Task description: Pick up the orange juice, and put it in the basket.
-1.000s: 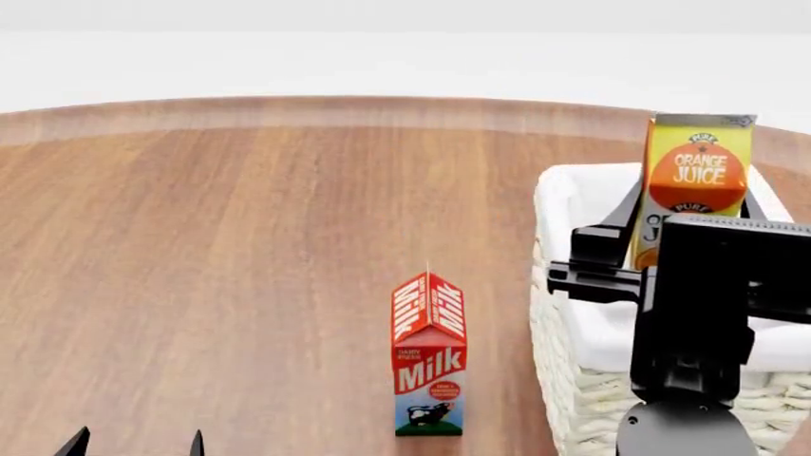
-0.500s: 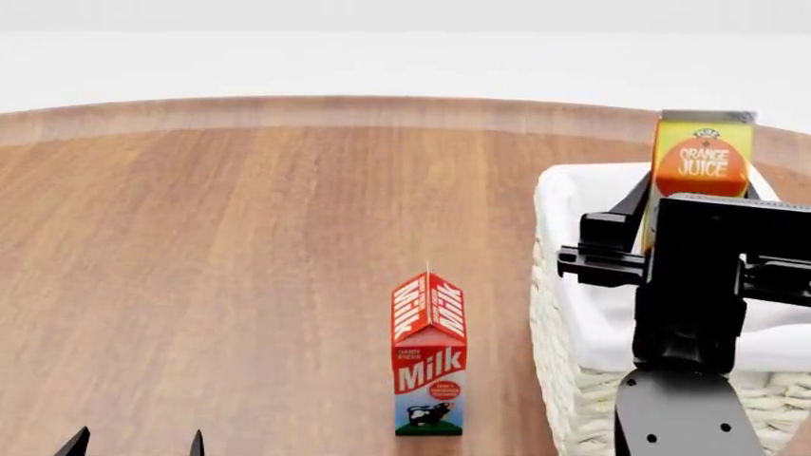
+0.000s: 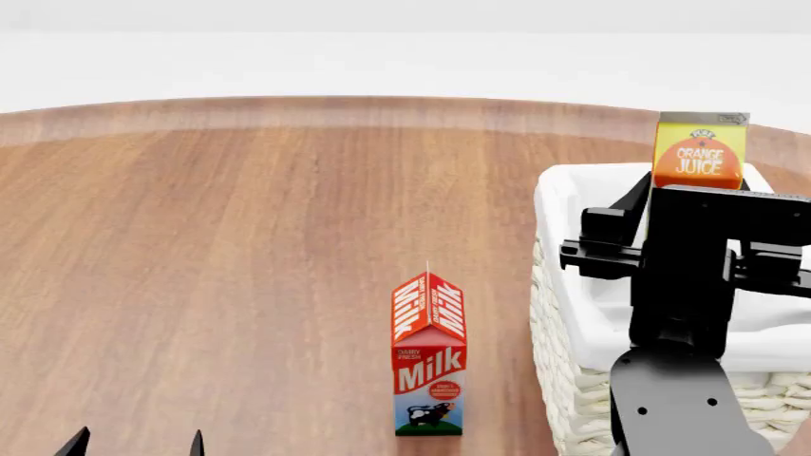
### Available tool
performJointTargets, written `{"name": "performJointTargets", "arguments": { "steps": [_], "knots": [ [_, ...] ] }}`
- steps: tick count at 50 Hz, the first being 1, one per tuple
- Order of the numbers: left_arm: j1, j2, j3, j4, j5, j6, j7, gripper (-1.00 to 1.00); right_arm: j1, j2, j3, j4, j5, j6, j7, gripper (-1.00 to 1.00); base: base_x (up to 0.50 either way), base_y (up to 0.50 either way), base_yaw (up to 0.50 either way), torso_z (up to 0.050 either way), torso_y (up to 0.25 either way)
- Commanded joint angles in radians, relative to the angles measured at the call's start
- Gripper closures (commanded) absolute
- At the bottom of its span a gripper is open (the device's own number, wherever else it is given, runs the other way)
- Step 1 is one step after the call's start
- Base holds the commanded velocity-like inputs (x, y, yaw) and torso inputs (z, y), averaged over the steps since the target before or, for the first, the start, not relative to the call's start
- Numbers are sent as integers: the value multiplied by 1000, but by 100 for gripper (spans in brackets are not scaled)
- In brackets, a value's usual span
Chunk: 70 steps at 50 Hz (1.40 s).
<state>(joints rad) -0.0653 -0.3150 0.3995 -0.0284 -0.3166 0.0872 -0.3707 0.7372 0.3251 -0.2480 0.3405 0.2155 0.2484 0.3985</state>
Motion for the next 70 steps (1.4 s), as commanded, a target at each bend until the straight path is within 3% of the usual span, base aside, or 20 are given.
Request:
{"name": "performJointTargets", "arguments": {
  "steps": [1,38,59,60,70],
  "knots": [
    [-1,-2,2,0,-2,1,-2,-100,41,-11,-12,68,-56,-35,-14,100,0,0,0,0,0],
    [-3,-7,10,-1,-7,4,-8,-100,94,-35,-29,245,-73,-131,-20,100,0,0,0,0,1],
    [-4,-9,14,-2,-10,5,-11,-100,85,-31,-32,227,-66,-118,-18,100,0,0,0,0,1],
    [-4,-9,14,-2,-10,6,-11,-100,84,-31,-30,226,-68,-118,-11,-100,0,0,0,10,0],
    [-5,-11,16,-2,-11,6,-13,-100,70,-24,-36,172,-67,-83,-7,-100,0,0,0,0,0]
  ]
}}
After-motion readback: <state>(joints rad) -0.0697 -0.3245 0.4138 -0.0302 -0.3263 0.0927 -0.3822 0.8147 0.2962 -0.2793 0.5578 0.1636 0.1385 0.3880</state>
